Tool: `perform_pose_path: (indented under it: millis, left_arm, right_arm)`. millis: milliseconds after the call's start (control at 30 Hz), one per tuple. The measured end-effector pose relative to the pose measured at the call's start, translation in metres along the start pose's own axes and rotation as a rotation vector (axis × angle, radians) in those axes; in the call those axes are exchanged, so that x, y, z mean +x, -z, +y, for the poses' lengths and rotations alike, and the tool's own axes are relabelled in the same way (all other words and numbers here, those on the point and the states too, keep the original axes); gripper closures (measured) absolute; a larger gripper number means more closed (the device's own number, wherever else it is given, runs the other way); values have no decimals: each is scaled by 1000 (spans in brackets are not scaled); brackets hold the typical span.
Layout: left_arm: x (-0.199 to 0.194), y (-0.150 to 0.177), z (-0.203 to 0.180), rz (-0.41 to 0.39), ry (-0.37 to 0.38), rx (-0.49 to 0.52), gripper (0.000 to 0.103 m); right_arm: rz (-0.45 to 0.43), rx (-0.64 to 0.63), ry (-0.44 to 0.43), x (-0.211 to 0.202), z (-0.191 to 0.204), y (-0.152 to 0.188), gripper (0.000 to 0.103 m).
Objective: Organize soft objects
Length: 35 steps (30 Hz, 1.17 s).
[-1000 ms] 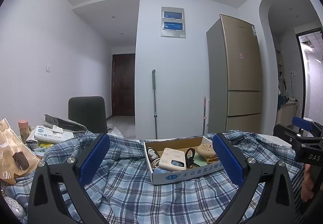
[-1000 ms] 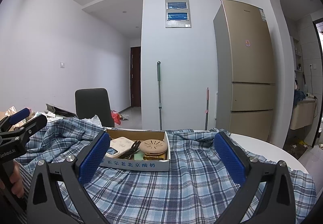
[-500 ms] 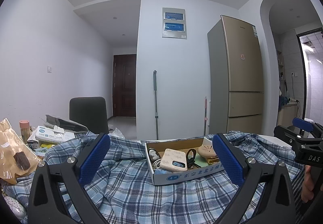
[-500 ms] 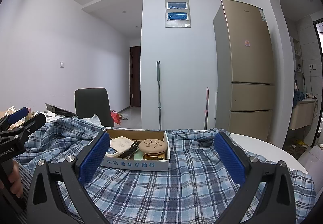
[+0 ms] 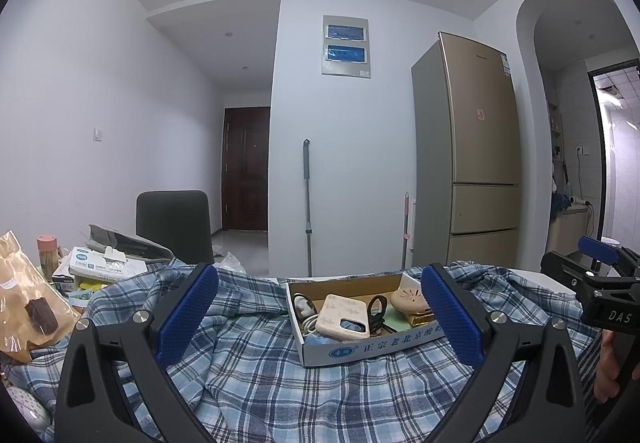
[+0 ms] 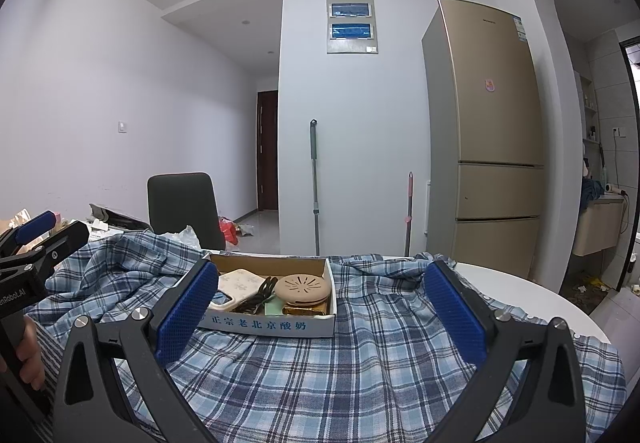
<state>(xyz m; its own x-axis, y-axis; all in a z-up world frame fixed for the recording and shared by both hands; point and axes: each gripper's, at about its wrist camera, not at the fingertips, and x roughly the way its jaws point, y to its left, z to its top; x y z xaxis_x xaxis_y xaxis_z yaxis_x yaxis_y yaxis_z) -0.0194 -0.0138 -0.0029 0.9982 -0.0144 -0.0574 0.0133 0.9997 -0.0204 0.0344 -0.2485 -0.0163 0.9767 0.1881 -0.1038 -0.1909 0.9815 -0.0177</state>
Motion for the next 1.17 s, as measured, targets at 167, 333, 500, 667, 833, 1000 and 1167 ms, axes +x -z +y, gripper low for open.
perform_pose_path:
  millis: [167,333,500,667,833,1000,1167]
  left_arm:
    - [0,0,0,1,-1,0,0]
    - [0,0,0,1,0,-1,0]
    - [0,0,0,-2,0,-2,0]
    - [-2,1,0,-11,3,-6,0]
    - [-2,2,-1,-9,4,-7,0]
    - [-2,2,-1,-7,4,-6,0]
    - [-2,2,-1,-7,9,-6,0]
  right_arm:
    - [0,0,0,0,0,0,0]
    - [0,0,0,0,0,0,0]
    - [0,0,0,0,0,0,0]
    - [0,0,0,0,0,0,0]
    - [0,0,1,0,0,0,0]
    - [0,0,0,0,0,0,0]
    - [0,0,0,0,0,0,0]
